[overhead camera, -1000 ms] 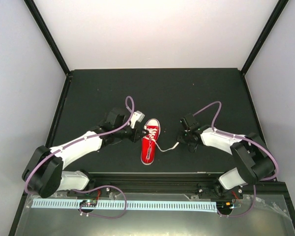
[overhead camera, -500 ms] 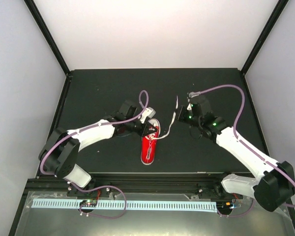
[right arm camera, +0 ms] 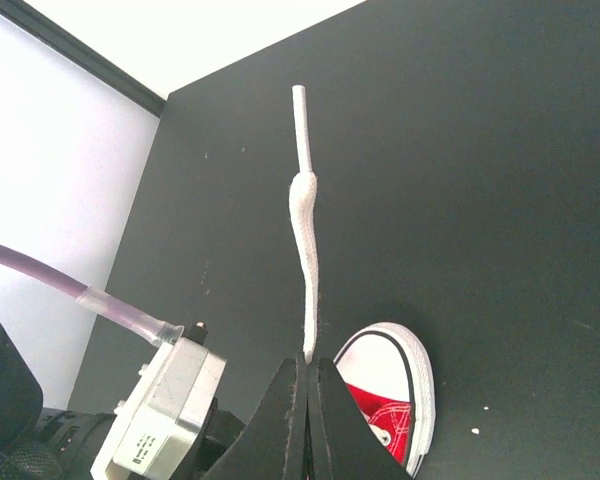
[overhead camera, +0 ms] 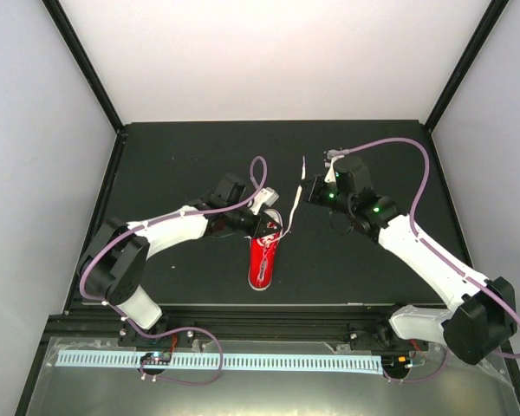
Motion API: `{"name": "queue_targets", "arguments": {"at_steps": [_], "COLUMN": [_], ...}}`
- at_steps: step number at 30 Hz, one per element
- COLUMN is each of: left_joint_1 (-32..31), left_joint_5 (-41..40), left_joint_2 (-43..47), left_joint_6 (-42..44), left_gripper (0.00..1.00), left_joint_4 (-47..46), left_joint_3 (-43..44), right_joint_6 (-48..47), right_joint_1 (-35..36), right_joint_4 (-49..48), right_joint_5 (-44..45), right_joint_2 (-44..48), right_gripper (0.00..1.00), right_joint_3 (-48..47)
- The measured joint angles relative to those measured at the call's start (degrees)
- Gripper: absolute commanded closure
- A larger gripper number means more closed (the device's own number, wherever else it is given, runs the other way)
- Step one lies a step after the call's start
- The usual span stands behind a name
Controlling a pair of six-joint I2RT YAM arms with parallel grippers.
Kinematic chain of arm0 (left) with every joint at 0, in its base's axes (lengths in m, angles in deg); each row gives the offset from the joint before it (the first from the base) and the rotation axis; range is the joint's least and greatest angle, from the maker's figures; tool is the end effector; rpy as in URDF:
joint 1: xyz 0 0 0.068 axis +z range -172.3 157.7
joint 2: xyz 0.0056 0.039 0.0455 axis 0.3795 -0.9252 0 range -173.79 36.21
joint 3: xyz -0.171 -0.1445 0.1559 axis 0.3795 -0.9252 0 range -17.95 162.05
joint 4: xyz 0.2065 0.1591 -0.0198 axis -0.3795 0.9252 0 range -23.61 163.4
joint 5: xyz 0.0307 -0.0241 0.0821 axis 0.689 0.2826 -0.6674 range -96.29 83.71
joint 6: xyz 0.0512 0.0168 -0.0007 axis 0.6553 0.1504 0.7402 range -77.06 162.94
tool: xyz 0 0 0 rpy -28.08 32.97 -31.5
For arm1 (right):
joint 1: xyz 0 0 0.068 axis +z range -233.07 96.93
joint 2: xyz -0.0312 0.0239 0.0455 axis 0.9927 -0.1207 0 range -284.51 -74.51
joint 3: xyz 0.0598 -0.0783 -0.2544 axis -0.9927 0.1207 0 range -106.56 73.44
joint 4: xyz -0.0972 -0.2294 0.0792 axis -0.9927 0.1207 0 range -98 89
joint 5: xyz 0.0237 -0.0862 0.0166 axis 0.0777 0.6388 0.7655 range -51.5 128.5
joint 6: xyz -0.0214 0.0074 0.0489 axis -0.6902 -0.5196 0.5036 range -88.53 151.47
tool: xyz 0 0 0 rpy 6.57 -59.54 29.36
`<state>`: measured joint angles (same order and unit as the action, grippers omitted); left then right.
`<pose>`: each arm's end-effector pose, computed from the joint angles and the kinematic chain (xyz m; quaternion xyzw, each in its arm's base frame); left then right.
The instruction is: Tie the shoes
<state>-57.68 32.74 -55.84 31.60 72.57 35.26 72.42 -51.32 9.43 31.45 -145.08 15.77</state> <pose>0.2558 -0.2090 0.1985 0.3064 0.8252 -0.4263 0.2087 0.2347 0.1503 0.3110 0.0390 0.8655 0.3373 0.3684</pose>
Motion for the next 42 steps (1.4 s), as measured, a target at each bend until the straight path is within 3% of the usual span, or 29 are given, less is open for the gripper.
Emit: {"name": "queue_targets", "arguments": {"at_steps": [11,34,42], "left_joint_1": [0.0,-1.2,-1.5], "left_joint_5": [-0.2,0.0,-1.7], "left_joint_2": [2.2,1.2,-0.5], "left_joint_6": [-0.1,1.4,2.0], "left_gripper": [0.97,0.8,0.8], "left_joint_4": [-2.1,-1.5,0.4], "left_joint_3": [-1.6,-0.2,1.9], "right_joint_6": [-0.4,-2.2,-2.6], "right_joint_1": [0.0,0.0,0.0], "right_joint_4": [1.1,2.3,2.3], "right_joint_5": [2.1,2.9,1.7], "right_joint_2": [0.0,-1.8,-1.8], "right_gripper": [0.98,0.98,0.98], "right_joint_3": [-0.7,-3.4,-3.4]}}
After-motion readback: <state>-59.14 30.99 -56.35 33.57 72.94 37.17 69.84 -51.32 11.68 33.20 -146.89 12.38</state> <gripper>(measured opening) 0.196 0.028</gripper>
